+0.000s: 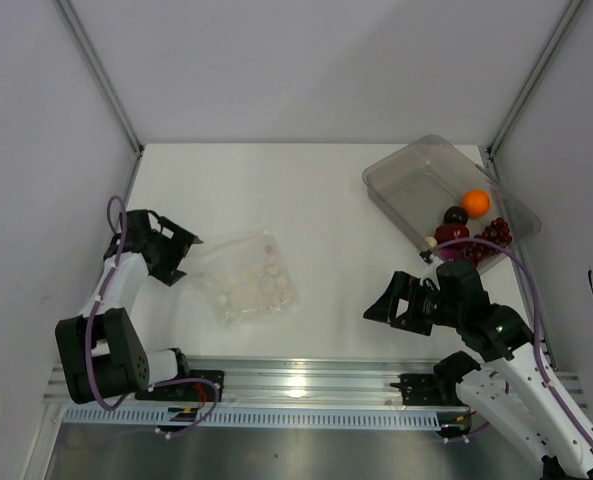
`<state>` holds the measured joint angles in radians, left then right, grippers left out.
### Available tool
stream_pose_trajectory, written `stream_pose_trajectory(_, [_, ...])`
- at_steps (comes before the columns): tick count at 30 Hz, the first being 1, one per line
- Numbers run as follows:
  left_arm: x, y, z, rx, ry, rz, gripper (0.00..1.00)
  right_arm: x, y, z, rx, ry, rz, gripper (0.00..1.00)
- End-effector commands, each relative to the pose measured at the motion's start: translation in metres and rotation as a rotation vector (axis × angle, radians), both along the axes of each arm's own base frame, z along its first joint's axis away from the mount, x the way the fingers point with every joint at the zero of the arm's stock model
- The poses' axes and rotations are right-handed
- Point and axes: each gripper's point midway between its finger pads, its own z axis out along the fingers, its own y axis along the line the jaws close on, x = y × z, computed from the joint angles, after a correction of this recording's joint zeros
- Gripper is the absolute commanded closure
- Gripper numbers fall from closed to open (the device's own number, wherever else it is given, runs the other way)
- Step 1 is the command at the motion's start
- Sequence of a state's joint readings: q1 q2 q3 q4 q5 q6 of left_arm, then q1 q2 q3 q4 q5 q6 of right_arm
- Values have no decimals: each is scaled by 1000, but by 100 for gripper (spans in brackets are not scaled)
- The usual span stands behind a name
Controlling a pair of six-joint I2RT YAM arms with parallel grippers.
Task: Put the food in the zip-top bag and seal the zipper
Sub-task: Pick up the zipper food storage bag at the center of the board.
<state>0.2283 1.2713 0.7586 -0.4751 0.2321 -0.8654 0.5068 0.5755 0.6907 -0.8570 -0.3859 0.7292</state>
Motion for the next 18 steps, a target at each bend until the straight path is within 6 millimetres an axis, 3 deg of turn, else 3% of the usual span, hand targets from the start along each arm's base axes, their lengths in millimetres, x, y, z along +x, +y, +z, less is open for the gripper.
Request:
stream_pose_trajectory(1, [2, 24, 11, 71, -39, 101, 1, 3, -1, 13, 8, -26, -19, 1])
stream_pose_trajectory(8, [-7, 37, 14, 131, -83, 159, 1, 4, 0, 10, 2, -16, -19, 1])
stream_pose_trajectory(18, [-6, 21, -30, 23, -17, 145, 2, 3, -3, 13, 1, -22, -34, 1])
